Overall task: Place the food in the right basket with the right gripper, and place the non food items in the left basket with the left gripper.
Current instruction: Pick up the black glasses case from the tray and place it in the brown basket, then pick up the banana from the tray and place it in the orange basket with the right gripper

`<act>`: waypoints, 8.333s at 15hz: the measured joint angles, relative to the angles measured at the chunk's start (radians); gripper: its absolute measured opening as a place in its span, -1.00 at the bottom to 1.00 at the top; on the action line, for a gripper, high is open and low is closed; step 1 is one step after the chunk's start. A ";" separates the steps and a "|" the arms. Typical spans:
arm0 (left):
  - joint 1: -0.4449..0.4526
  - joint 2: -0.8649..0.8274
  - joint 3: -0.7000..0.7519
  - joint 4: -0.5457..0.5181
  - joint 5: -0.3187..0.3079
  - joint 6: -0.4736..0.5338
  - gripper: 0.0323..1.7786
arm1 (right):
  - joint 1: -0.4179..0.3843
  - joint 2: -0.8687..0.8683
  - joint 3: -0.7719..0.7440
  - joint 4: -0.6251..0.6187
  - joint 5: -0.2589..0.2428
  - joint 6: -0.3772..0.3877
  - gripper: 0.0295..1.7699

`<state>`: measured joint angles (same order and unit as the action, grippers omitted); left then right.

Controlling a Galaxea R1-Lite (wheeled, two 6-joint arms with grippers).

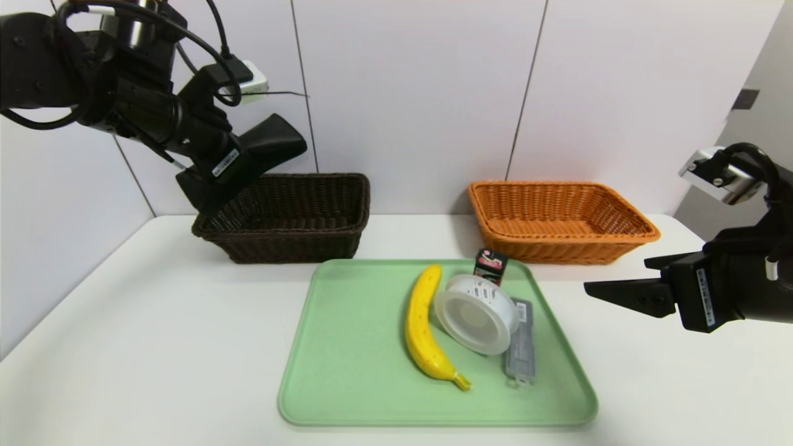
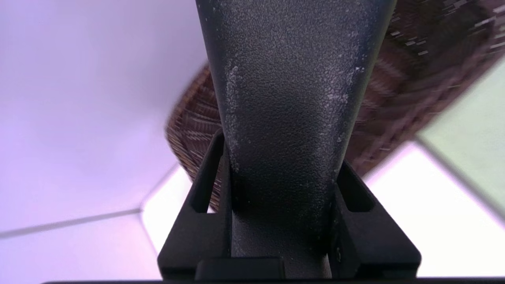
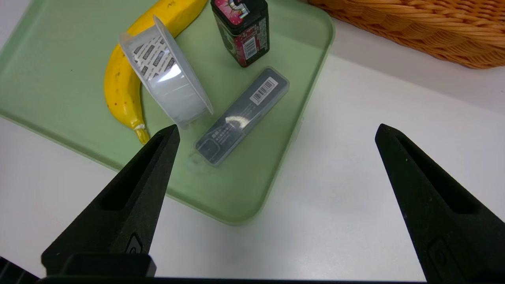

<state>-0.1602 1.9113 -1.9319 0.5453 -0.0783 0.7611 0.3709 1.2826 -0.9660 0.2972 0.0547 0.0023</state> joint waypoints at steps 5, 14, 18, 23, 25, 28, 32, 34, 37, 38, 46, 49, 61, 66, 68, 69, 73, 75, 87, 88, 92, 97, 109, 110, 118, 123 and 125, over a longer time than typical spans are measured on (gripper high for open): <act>0.018 0.131 -0.016 -0.134 0.001 0.199 -0.31 | 0.000 -0.035 0.036 -0.001 0.001 0.000 0.93; 0.018 0.241 -0.016 -0.195 0.000 0.214 -0.33 | 0.000 -0.049 0.061 -0.004 0.001 0.000 0.93; 0.017 0.258 -0.016 -0.203 0.000 0.214 -0.33 | 0.000 -0.049 0.060 -0.004 0.001 0.002 0.93; 0.017 0.274 -0.016 -0.197 -0.003 0.210 -0.21 | 0.000 -0.050 0.061 -0.004 0.001 0.006 0.93; 0.016 0.277 -0.016 -0.202 -0.001 0.199 0.05 | 0.000 -0.050 0.061 -0.004 0.001 0.005 0.93; 0.016 0.276 -0.016 -0.203 -0.001 0.187 0.33 | 0.000 -0.049 0.061 -0.004 0.001 0.005 0.93; 0.016 0.259 -0.017 -0.233 0.004 0.040 0.56 | 0.000 -0.050 0.060 -0.004 0.000 0.007 0.93; 0.016 0.230 -0.017 -0.235 0.006 -0.119 0.64 | 0.000 -0.050 0.047 -0.004 -0.001 0.008 0.93; 0.016 0.156 -0.012 -0.184 0.015 -0.366 0.73 | 0.002 -0.052 0.003 0.000 -0.004 0.007 0.93; 0.016 0.123 -0.005 -0.131 0.029 -0.437 0.75 | 0.006 -0.053 -0.016 0.006 -0.005 0.005 0.93; -0.004 -0.220 0.284 0.252 0.071 -0.865 0.86 | 0.151 -0.018 -0.197 0.113 -0.007 -0.001 0.93; -0.013 -0.390 0.535 0.273 0.071 -0.912 0.88 | 0.236 0.038 -0.249 0.126 -0.008 0.001 0.93; -0.061 -0.670 0.779 0.239 0.020 -0.820 0.90 | 0.447 0.328 -0.588 0.356 -0.009 0.140 0.93; -0.061 -0.644 0.768 0.070 -0.067 -0.700 0.90 | 0.547 0.447 -0.728 0.520 -0.049 0.240 0.93; -0.061 -0.625 0.749 0.031 -0.103 -0.697 0.90 | 0.575 0.493 -0.763 0.537 -0.069 0.260 0.93; -0.061 -0.620 0.738 0.025 -0.125 -0.695 0.90 | 0.584 0.515 -0.778 0.547 -0.076 0.263 0.93; -0.061 -0.605 0.721 0.024 -0.141 -0.672 0.90 | 0.608 0.603 -0.817 0.569 -0.141 0.265 0.93; -0.061 -0.603 0.721 0.025 -0.140 -0.673 0.90 | 0.610 0.641 -0.822 0.569 -0.153 0.285 0.93; -0.061 -0.610 0.728 0.025 -0.143 -0.672 0.90 | 0.602 0.810 -0.883 0.565 -0.312 0.566 0.93; -0.061 -0.611 0.729 0.026 -0.143 -0.672 0.90 | 0.600 0.818 -0.886 0.565 -0.326 0.584 0.93; -0.061 -0.612 0.731 0.026 -0.144 -0.673 0.90 | 0.572 0.850 -0.898 0.563 -0.349 0.615 0.93; -0.061 -0.613 0.735 0.026 -0.145 -0.674 0.90 | 0.552 0.899 -0.920 0.558 -0.349 0.619 0.93; -0.061 -0.606 0.745 0.024 -0.144 -0.674 0.90 | 0.541 0.987 -0.979 0.536 -0.337 0.620 0.93; -0.061 -0.605 0.746 0.024 -0.144 -0.674 0.90 | 0.541 0.991 -0.979 0.532 -0.337 0.620 0.93; -0.061 -0.600 0.746 0.023 -0.144 -0.674 0.90 | 0.543 1.002 -0.979 0.530 -0.338 0.620 0.29; -0.061 -0.600 0.746 0.023 -0.144 -0.674 0.90 | 0.550 0.990 -0.979 0.532 -0.334 0.619 -0.43; -0.061 -0.600 0.745 0.023 -0.144 -0.674 0.90 | 0.555 0.980 -0.978 0.534 -0.334 0.615 -0.43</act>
<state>-0.2211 1.3113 -1.1868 0.5685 -0.2226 0.0870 0.9255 2.2630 -1.9440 0.8317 -0.2789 0.6177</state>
